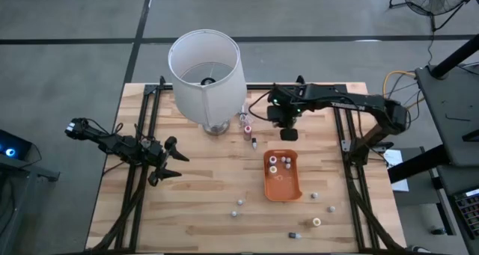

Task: Pick & Place food coloring
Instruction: Put the small food coloring bottle into the orange bin

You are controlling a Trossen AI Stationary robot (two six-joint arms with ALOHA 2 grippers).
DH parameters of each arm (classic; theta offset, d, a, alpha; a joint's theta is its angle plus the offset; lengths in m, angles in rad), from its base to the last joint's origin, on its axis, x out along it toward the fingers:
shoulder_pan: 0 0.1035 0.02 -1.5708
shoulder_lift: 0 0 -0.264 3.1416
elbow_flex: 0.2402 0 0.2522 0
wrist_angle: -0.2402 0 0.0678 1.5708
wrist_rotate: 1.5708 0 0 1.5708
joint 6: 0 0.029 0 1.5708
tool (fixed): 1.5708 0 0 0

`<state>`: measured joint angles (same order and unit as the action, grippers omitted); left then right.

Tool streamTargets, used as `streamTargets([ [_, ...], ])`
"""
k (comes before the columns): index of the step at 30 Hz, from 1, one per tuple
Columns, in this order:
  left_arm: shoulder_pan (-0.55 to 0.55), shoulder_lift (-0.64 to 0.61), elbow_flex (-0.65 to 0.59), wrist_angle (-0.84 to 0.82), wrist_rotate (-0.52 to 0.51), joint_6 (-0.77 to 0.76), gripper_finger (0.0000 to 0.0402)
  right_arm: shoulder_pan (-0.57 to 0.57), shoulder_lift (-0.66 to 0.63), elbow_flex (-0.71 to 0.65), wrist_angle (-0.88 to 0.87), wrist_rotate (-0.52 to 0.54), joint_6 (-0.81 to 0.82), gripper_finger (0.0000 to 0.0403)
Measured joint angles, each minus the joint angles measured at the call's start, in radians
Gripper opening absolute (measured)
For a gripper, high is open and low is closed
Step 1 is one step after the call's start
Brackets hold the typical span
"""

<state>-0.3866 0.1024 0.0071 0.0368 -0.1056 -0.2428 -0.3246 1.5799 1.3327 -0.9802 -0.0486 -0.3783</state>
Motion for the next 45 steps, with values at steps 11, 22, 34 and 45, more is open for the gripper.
streamTargets([
  [11, 0.000, 0.000, 0.000, 0.000, 0.000, 0.000, 0.0259, 0.071, -0.134, -0.028, -0.118, 0.025, 0.092, 0.0050],
  [22, 0.000, 0.000, 0.000, 0.000, 0.000, 0.000, 0.0259, 0.245, -0.255, -0.029, -0.201, 0.026, 0.214, 0.0050],
  [34, 0.000, 0.000, 0.000, 0.000, 0.000, 0.000, 0.0258, 0.489, -0.224, -0.032, -0.188, 0.026, 0.383, 0.0050],
  [45, 0.000, 0.000, 0.000, 0.000, 0.000, 0.000, 0.0259, 0.601, -0.159, -0.125, -0.068, 0.026, 0.443, 0.0049],
])
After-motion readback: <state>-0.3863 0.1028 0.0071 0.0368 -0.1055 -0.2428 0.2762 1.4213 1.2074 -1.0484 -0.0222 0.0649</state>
